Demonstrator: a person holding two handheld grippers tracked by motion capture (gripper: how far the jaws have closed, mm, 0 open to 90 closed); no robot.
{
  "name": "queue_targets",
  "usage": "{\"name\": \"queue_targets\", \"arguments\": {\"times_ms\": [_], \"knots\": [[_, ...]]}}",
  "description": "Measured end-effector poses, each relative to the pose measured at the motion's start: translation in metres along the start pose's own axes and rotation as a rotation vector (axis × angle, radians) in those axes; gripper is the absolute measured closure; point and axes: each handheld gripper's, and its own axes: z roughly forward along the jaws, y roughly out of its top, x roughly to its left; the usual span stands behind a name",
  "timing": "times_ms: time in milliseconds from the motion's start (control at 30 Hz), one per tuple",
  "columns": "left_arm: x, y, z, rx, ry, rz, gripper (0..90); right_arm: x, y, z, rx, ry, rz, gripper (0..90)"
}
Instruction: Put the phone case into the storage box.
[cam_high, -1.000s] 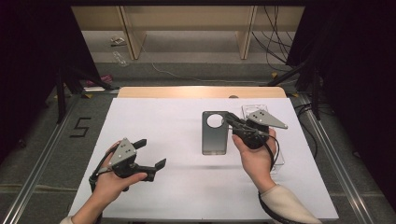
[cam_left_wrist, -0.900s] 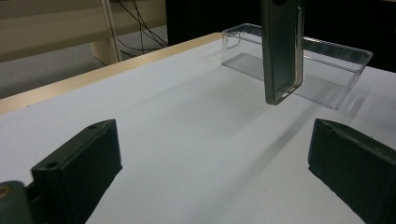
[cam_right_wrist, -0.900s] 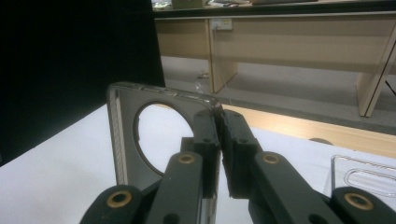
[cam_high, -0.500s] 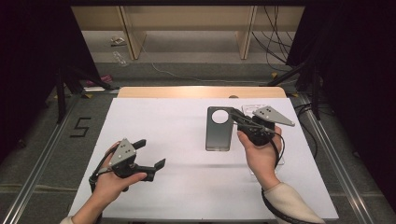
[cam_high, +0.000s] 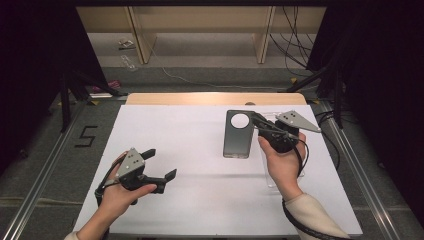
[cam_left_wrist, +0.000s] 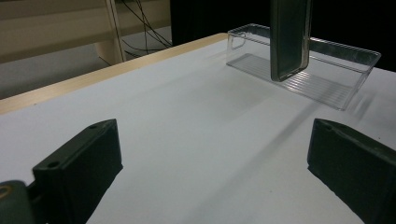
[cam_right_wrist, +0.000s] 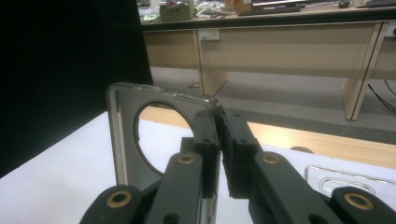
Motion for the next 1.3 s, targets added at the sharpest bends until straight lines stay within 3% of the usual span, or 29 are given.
{"name": "queue_targets", "arguments": {"times_ms": [1300], "knots": [[0.0,0.0,0.0,-0.001,0.002,-0.001,2.7,-0.022,0.012,-0.007,-0.028,-0.036,0.03,85.4]]}}
